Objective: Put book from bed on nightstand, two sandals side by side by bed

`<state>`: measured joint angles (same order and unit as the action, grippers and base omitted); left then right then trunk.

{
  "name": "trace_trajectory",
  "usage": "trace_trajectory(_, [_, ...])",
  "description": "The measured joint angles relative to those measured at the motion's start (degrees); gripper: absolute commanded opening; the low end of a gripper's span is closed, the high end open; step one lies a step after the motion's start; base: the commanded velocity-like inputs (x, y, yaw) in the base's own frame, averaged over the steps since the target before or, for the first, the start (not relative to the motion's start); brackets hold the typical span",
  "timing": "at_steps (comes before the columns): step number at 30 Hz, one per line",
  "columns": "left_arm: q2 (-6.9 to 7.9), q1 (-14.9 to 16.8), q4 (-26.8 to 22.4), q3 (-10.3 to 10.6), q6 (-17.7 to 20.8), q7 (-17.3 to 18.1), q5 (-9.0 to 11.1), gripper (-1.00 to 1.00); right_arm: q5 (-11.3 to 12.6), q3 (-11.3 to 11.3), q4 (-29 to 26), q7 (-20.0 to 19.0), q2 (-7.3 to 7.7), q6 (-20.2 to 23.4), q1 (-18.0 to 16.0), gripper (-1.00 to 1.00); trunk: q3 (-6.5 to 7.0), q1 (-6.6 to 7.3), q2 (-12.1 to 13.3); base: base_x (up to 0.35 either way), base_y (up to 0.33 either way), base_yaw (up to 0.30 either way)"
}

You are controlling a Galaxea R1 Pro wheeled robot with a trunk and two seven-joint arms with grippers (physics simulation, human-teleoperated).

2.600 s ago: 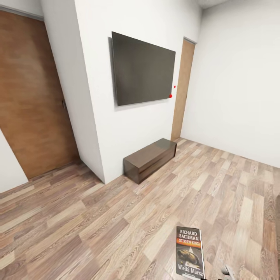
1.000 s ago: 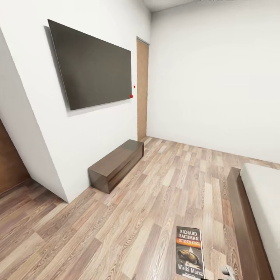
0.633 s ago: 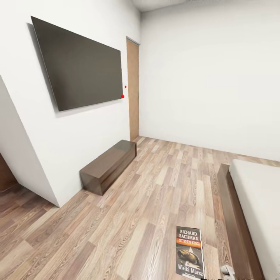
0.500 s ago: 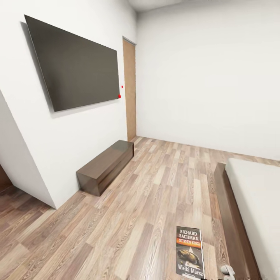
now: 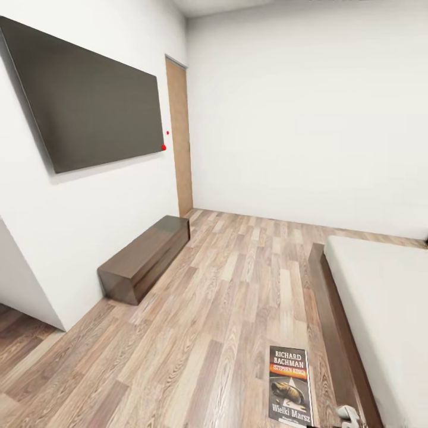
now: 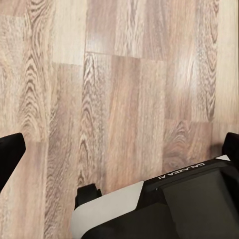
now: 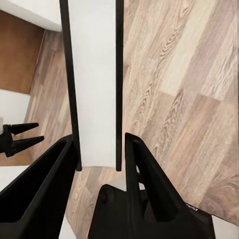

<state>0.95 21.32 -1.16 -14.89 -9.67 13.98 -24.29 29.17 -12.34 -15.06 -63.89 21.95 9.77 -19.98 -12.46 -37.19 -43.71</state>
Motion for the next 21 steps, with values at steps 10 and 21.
trace_trajectory(10, [0.00, 0.0, 0.0, 0.0, 0.0, 0.0, 0.0, 1.00, 0.0, 0.0, 0.0, 0.0, 0.00, 0.0, 0.0, -1.00, 0.00, 0.00, 0.0, 0.000, 0.000, -0.199])
trace_trajectory(21, [0.00, 0.0, 0.0, 0.0, 0.0, 0.0, 0.0, 1.00, 0.0, 0.0, 0.0, 0.0, -0.01, 0.0, 0.0, -1.00, 0.00, 0.00, 0.0, 0.000, 0.000, -0.196])
